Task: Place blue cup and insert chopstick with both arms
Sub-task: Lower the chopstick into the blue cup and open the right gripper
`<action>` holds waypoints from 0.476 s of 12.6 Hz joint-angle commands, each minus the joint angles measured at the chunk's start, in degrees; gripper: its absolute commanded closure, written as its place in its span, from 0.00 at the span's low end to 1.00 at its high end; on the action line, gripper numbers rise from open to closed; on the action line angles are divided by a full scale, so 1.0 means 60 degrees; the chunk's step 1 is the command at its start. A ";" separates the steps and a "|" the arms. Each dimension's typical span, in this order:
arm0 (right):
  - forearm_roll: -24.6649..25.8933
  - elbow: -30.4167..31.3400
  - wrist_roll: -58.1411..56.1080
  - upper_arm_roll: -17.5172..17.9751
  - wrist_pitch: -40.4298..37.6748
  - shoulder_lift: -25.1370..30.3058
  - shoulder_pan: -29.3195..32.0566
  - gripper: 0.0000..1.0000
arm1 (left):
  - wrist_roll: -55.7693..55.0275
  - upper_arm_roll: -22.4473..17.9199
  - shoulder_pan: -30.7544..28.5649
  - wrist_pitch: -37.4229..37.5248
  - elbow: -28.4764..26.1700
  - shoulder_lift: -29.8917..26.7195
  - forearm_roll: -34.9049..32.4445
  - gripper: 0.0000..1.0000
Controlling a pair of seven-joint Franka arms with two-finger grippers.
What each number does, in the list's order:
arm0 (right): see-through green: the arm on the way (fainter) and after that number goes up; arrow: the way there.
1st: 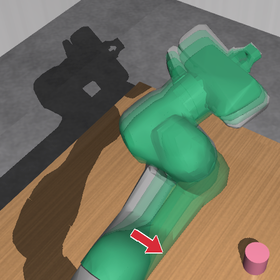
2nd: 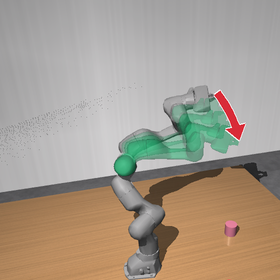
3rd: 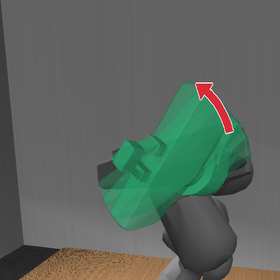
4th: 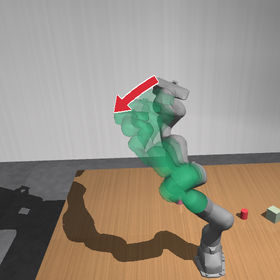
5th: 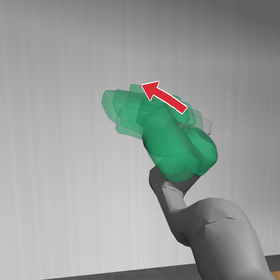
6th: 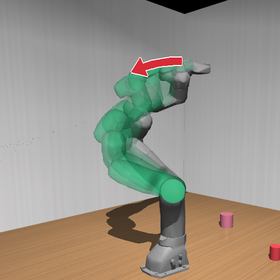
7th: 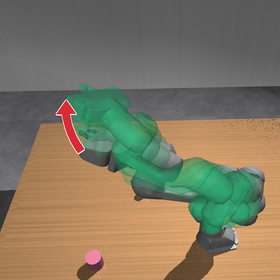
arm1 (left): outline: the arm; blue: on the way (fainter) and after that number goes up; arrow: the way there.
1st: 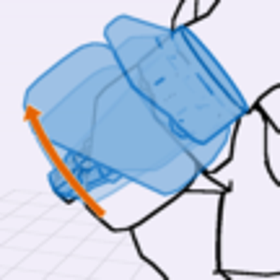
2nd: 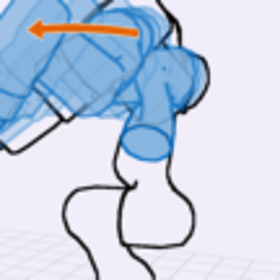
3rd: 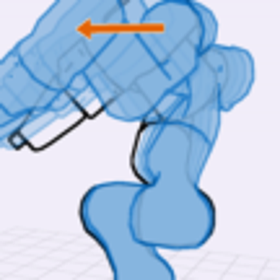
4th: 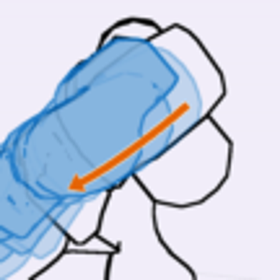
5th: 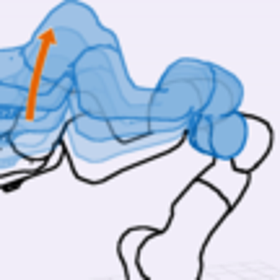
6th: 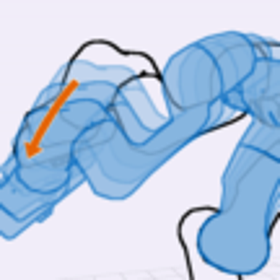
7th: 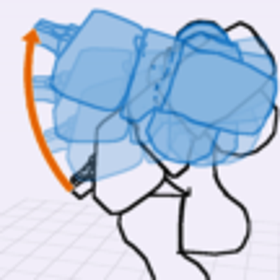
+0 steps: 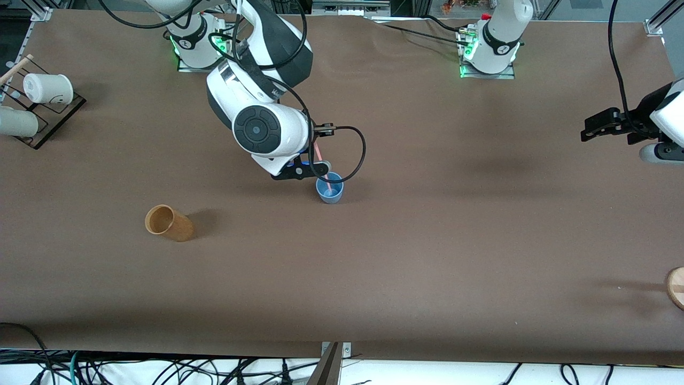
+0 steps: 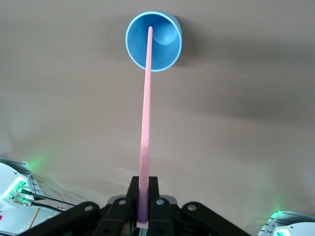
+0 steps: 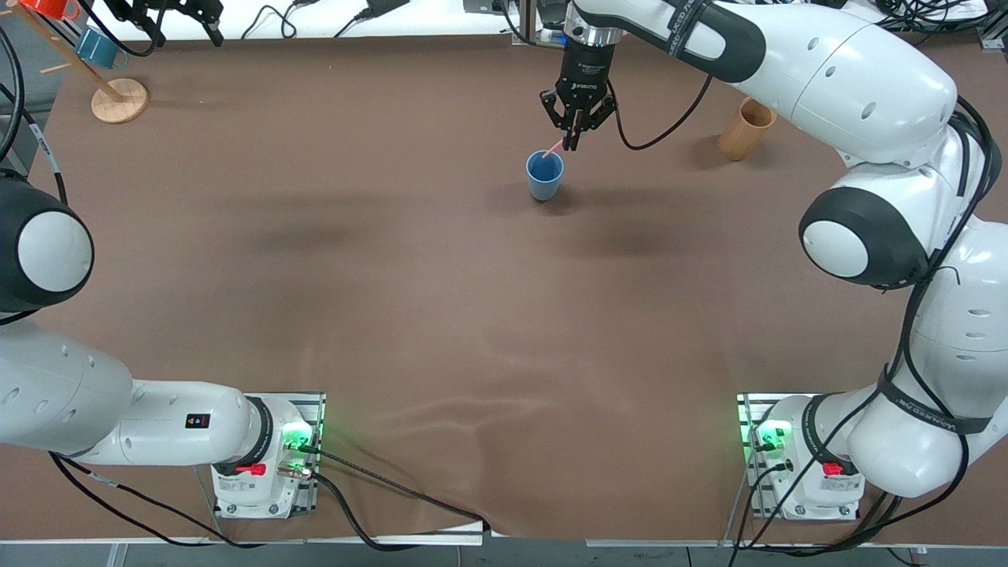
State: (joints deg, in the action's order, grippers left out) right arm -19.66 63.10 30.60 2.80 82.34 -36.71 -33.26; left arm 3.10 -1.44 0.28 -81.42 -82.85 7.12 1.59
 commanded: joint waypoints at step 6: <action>-0.0165 -0.0350 0.0203 0.0002 -0.0085 -0.0473 0.0079 1.00 | 0.0215 -0.0009 -0.0017 -0.0082 -0.0079 -0.0074 0.0101 0.00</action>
State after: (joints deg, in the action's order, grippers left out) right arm -19.68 63.10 30.86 2.73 82.48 -38.25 -33.10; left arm 3.10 -1.44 0.28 -81.42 -82.85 7.13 1.59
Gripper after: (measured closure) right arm 0.912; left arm 0.000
